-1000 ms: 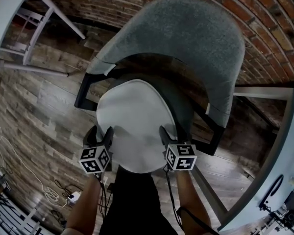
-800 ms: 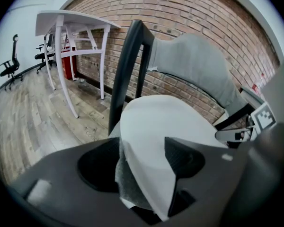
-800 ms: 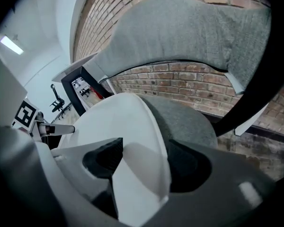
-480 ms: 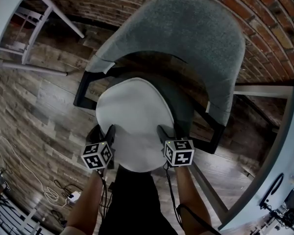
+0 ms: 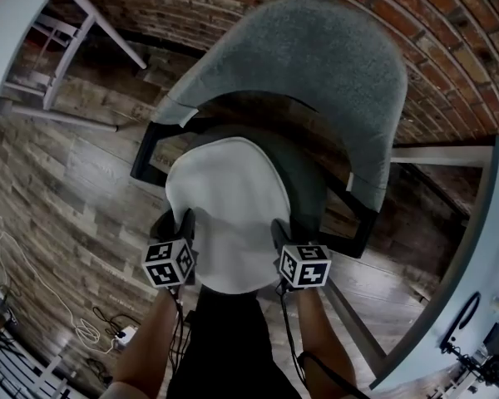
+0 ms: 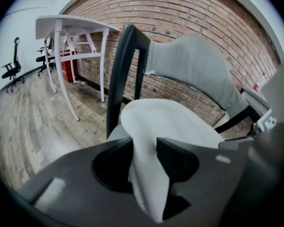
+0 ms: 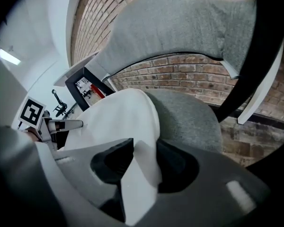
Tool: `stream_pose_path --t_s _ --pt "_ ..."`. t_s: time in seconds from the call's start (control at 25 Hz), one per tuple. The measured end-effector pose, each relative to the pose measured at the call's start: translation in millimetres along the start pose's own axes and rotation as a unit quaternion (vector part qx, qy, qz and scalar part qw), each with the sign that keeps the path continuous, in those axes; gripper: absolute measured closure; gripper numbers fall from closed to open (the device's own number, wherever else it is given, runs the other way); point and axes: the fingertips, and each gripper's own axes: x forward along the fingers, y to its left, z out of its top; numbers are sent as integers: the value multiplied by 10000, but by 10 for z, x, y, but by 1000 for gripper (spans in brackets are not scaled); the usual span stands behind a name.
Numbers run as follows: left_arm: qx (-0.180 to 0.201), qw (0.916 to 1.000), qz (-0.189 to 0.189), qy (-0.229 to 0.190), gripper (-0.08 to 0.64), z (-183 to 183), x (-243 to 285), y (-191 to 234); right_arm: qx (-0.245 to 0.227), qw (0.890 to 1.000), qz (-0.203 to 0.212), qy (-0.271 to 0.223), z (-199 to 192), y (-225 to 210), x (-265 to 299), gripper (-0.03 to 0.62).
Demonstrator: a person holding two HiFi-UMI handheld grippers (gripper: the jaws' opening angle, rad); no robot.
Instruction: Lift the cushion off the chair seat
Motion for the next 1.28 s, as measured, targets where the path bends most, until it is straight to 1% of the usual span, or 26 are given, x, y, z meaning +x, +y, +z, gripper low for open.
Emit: stream_pose_path --t_s 0.08,0.2,0.36,0.52,0.68,0.84,1.08,1.2,1.28 --pt "26 10000 61 -37 413 33 -47 -10 73 10000 -11 -37 10 11 -50 469" --pt "78 9998 124 -104 425 92 -148 -55 82 9999 22 -77 36 59 -167 496" --pt "187 9996 70 -223 431 240 -364 -207 95 9998 -44 -193 150 97 -464 511" --pt "314 9989 -21 -342 431 455 -682 -433 177 9993 -95 -302 325 141 -911 514" --pt "414 9977 -72 -529 431 758 -1052 -697 80 9987 -115 -489 582 213 -1403 517" --pt "541 9955 -100 -770 431 1139 -1454 -960 -19 9968 -180 -777 943 283 -1867 518" --pt "746 9906 -22 -1150 431 1697 -2282 -1249 -98 9940 -122 -1086 1391 601 -2664 518" --pt "811 9871 4 -1381 431 1941 -2641 -1390 -261 9912 -125 -1290 1603 747 -3034 518" --pt "808 9847 -50 -1545 431 2077 -2867 -1480 -348 9892 -152 -1417 1720 832 -3279 518"
